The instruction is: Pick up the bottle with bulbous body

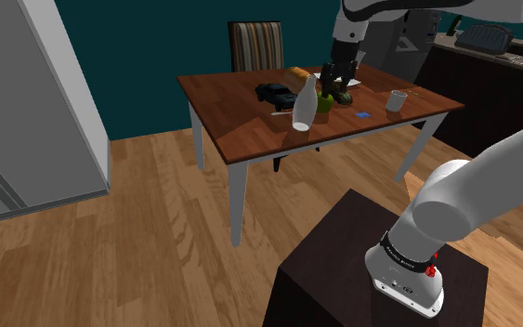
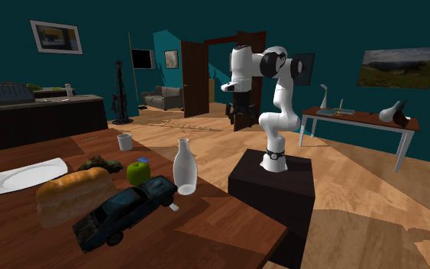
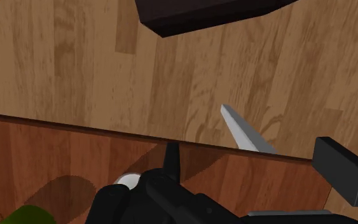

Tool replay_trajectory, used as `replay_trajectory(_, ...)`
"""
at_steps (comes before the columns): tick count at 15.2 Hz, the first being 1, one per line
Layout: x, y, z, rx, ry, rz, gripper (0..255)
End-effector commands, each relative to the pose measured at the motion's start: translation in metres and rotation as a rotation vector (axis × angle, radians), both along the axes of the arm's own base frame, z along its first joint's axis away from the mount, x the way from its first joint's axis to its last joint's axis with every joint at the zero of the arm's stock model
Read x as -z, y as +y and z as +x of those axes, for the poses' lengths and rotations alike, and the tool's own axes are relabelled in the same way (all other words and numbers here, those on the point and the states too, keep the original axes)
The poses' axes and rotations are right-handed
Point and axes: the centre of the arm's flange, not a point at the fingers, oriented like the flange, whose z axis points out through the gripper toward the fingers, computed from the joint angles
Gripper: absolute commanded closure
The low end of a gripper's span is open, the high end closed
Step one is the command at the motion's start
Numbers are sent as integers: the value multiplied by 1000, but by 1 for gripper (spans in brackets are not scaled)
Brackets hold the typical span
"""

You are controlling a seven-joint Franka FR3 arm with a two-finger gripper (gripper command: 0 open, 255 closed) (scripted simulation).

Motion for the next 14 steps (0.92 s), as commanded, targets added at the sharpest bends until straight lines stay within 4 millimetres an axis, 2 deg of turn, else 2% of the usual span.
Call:
replay_trajectory(1,2,-20,18,-6,-2,-3,0)
replay_trajectory(14,21,-135,140,-40,-11,-18,0)
